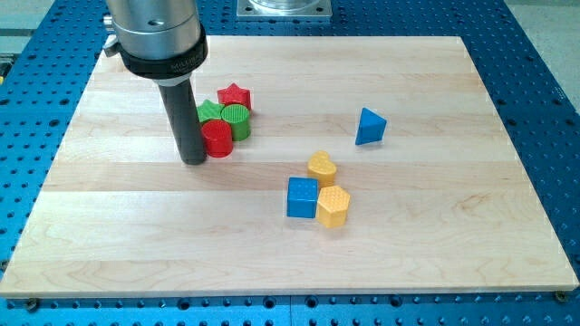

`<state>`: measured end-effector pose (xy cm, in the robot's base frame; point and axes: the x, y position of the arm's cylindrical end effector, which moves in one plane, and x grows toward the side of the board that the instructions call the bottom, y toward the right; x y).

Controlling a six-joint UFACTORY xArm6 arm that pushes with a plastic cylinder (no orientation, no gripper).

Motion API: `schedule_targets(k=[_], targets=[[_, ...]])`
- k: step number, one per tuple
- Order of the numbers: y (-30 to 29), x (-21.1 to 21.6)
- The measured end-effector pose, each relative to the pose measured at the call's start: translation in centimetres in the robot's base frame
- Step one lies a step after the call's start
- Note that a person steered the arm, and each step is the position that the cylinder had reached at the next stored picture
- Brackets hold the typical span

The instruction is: Place the triangle close to the hexagon

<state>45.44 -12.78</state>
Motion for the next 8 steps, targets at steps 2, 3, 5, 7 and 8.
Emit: schedule_targets(k=[2, 3, 5, 7, 8], targets=[[3.6, 3.9], [8.3, 3.8], [12.1, -2.4], [22.0, -8.3], [25.6, -7.6]])
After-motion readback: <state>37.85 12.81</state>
